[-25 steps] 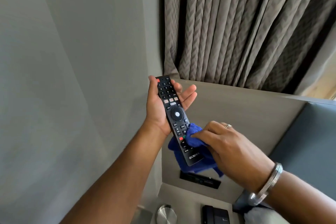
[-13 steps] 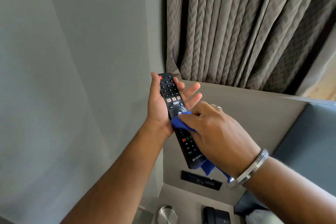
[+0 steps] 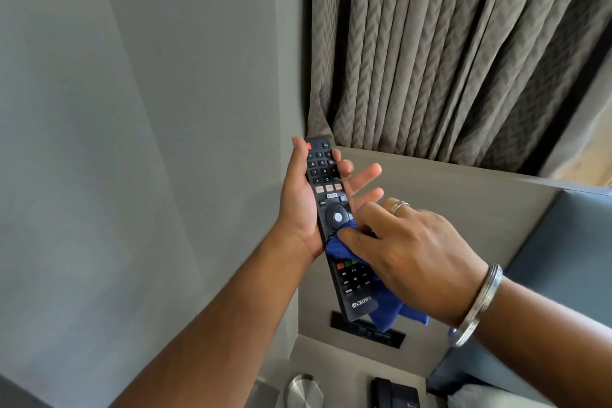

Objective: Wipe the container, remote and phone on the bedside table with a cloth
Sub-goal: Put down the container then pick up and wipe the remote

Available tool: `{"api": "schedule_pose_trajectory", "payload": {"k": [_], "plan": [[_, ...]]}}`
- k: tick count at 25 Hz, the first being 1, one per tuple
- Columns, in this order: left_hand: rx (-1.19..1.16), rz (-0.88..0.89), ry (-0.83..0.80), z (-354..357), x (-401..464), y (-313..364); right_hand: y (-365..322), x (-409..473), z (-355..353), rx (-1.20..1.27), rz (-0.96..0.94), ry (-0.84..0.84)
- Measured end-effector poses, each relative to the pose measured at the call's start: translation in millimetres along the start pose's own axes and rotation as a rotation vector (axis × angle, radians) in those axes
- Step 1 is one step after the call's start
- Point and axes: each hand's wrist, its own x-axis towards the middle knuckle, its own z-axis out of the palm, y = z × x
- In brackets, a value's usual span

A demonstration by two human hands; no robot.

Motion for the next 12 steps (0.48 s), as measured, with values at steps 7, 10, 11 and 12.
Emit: {"api": "schedule_pose_trajectory", "payload": {"k": [7, 10, 11, 12], "plan": [[-0.031, -0.067, -0.016, -2, -3, -5, 21, -4, 6, -0.128, -0.005, 0.025], [-0.072, -0.056, -0.021, -6, -3, 1, 32, -9, 1, -0.141, 0.060, 0.014], [-0.071, -0.046, -0.007, -8, -3, 2, 31, -11, -2, -0.114, 0.078, 0.047], [-0.067, -0.038, 0.012, -8, -3, 3, 27, -12, -4, -0.082, 0.087, 0.086]]}}
